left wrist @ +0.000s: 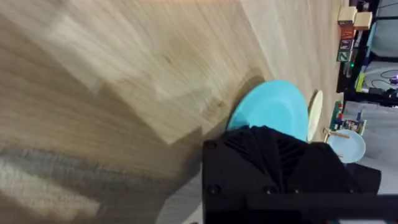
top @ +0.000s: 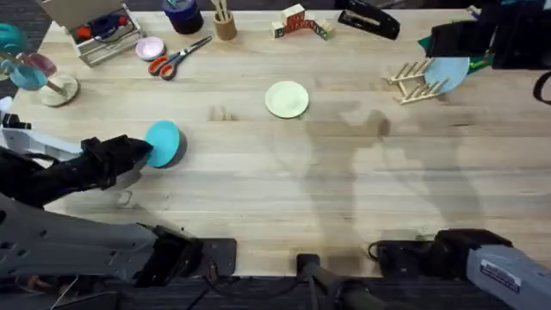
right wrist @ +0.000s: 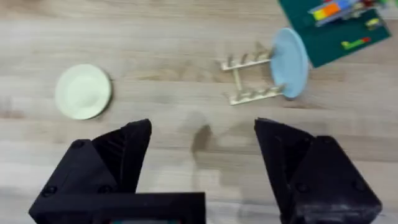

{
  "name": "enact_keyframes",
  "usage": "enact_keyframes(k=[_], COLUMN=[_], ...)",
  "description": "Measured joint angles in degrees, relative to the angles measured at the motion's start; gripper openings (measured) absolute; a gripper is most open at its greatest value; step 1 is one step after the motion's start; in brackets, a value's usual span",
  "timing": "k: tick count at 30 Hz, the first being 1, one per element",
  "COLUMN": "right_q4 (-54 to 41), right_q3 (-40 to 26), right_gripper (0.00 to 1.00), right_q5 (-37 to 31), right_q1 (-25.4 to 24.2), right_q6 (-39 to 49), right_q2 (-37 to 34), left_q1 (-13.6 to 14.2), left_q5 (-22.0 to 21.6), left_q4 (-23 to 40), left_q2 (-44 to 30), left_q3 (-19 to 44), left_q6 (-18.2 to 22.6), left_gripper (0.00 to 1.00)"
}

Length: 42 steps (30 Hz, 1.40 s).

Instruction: Pick up the plates from the table one by one and place each into a slot on the dish rack.

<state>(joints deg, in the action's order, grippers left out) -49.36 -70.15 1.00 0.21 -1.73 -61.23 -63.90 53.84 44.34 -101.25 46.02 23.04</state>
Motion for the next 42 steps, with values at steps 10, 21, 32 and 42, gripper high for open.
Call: enact_keyframes(k=[10,21,32,42], right_q4=[3.20,17.53,34.12,43.76], right_q3=[-0.26,-0.25,-0.26,-0.26], right_gripper=[0.996,0.996,0.995,0.995], right_q5=[18.56,24.59,28.68,33.28], right_q1=[3.77,19.70,31.18,37.29], right_q6=[-2.14,-7.76,-16.57,-23.08], right_q2=[-5.63,-20.05,-31.98,-39.74], left_q1=[0.00,0.00,0.00,0.00], left_q5=[-0.02,-0.01,-0.02,-0.02], left_q4=[0.00,-0.02,-0.02,-0.02], left_q2=[0.00,0.00,0.00,0.00], left_q3=[0.02,0.02,0.02,0.02], left_q6=[-0.12,-0.14,-0.14,-0.29], left_gripper=[0.039,0.039,0.039,0.039])
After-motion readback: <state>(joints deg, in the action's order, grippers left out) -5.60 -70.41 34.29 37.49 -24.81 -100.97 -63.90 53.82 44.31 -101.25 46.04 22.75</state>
